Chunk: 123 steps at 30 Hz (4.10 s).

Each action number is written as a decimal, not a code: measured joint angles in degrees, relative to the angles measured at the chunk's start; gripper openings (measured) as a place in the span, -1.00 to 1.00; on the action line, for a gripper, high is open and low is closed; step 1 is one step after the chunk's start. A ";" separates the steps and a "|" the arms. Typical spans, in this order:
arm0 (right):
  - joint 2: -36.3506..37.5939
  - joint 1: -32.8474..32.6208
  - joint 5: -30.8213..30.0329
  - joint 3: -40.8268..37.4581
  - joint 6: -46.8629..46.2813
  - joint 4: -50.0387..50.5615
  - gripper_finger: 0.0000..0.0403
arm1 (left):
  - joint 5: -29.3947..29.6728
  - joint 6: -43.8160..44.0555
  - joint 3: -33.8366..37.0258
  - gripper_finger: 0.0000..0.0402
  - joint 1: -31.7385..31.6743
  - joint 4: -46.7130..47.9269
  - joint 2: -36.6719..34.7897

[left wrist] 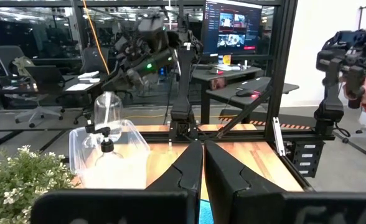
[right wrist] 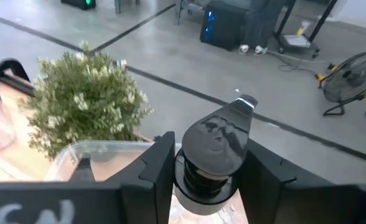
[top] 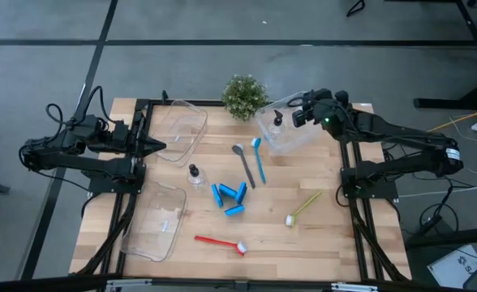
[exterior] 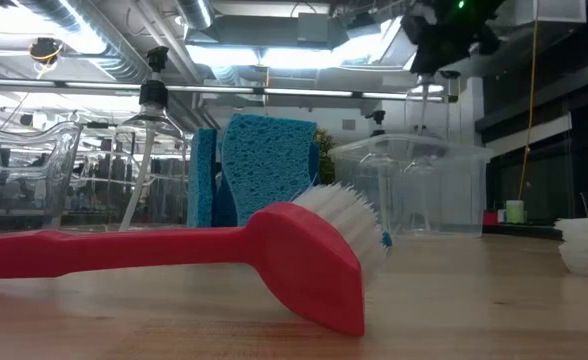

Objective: Pick & Place Kitchen Sink Supplies
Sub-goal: Put the soap dispenser into the white bin, then adjust the soap dispenser in the white bin

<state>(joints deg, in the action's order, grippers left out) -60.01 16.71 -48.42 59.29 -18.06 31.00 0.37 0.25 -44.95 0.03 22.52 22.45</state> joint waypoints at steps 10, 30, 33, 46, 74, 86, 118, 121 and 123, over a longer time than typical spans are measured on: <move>0.02 4.85 8.97 -10.17 0.35 -12.28 -0.32 | 0.00 0.00 0.00 -0.95 0.01 -0.01 0.00; 0.02 6.03 9.06 -16.52 1.86 -13.69 -0.32 | 0.01 0.00 -0.01 -0.95 -0.01 0.00 -0.01; 0.02 6.19 8.72 -16.52 1.97 -13.01 -0.32 | 0.02 0.00 0.00 -0.96 -0.01 -0.01 -0.01; 0.02 6.77 7.46 -16.52 -1.36 -8.53 -0.32 | 0.02 0.00 0.00 -0.95 0.01 -0.01 -0.02; -4.42 6.73 5.99 -16.48 -5.48 -5.75 -0.13 | -0.01 0.00 0.00 -0.95 -0.01 -0.01 -0.02; -4.39 6.75 10.69 -16.48 -4.22 -5.54 -0.02 | 0.00 0.00 0.00 -0.96 0.01 0.00 -0.01; 0.86 6.75 11.19 -8.70 -7.45 15.18 0.51 | 0.02 0.00 0.00 -0.94 -0.01 0.01 -0.01; 0.96 6.75 12.82 -8.70 -7.45 15.17 0.51 | 0.02 0.00 0.00 -0.94 0.01 0.00 0.00; 0.96 6.75 13.98 -8.68 -7.34 15.19 0.51 | 0.00 0.00 0.00 -0.94 -0.01 -0.01 -0.02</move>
<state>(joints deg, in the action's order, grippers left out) -59.05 23.46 -34.44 50.60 -25.41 46.19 0.36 0.25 -44.95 0.01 22.50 22.44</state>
